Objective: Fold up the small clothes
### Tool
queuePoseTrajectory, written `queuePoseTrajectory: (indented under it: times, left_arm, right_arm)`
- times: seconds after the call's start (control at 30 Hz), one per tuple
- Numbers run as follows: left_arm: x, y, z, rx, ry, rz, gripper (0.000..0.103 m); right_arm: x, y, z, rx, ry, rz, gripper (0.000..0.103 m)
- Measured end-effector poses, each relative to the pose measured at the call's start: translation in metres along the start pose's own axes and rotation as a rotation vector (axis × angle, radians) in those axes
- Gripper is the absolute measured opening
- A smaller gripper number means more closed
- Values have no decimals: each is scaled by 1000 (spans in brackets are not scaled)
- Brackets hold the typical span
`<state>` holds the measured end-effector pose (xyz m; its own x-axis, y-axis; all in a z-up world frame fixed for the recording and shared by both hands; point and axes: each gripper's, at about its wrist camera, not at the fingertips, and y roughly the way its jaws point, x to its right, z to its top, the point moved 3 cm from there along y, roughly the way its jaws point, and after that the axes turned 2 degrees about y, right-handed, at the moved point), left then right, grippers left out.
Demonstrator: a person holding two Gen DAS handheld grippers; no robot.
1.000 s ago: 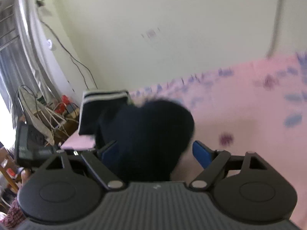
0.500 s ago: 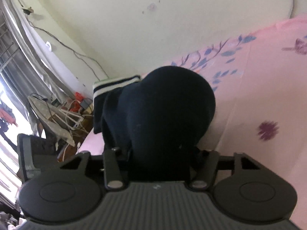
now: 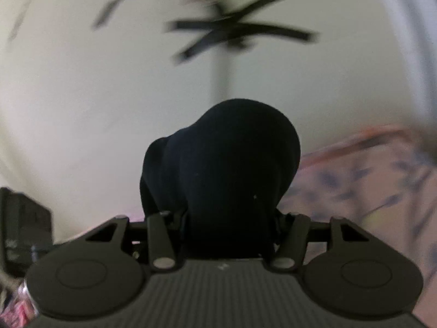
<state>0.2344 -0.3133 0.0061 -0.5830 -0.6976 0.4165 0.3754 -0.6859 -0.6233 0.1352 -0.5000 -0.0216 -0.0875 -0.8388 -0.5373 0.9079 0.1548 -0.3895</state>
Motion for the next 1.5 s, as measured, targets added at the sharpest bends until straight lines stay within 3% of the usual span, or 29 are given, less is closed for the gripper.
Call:
queuePoseTrajectory:
  times: [0.07, 0.13, 0.23, 0.3, 0.4, 0.57, 0.73, 0.97, 1.23, 1.5]
  left_arm:
    - [4, 32, -1, -30, 24, 28, 78]
    - [3, 55, -9, -62, 31, 53, 82]
    - [2, 54, -19, -3, 67, 55, 86]
    - [-2, 46, -22, -11, 55, 52, 88]
    - [-8, 23, -32, -12, 42, 66, 90]
    - [-22, -35, -70, 44, 100, 158, 93]
    - [-34, -78, -108, 47, 127, 282, 95]
    - [-37, -136, -154, 62, 159, 408, 101]
    - [-42, -171, -176, 112, 104, 417, 103]
    - [-37, -176, -180, 148, 141, 455, 103]
  right_arm:
    - [28, 15, -7, -2, 45, -55, 58]
    - [46, 30, -13, -65, 80, -111, 67]
    - [55, 27, -13, -55, 126, -82, 78]
    - [57, 18, -14, -13, 96, -137, 85]
    - [50, -1, -19, 33, 54, -208, 88]
    - [44, -20, -29, 10, 85, -256, 88]
    - [11, -59, -81, -25, 53, -266, 88]
    - [-53, -103, -153, 0, -37, -258, 88]
    - [-94, -135, -200, 31, -81, -266, 88]
    - [-95, -149, -208, 114, -45, -322, 88]
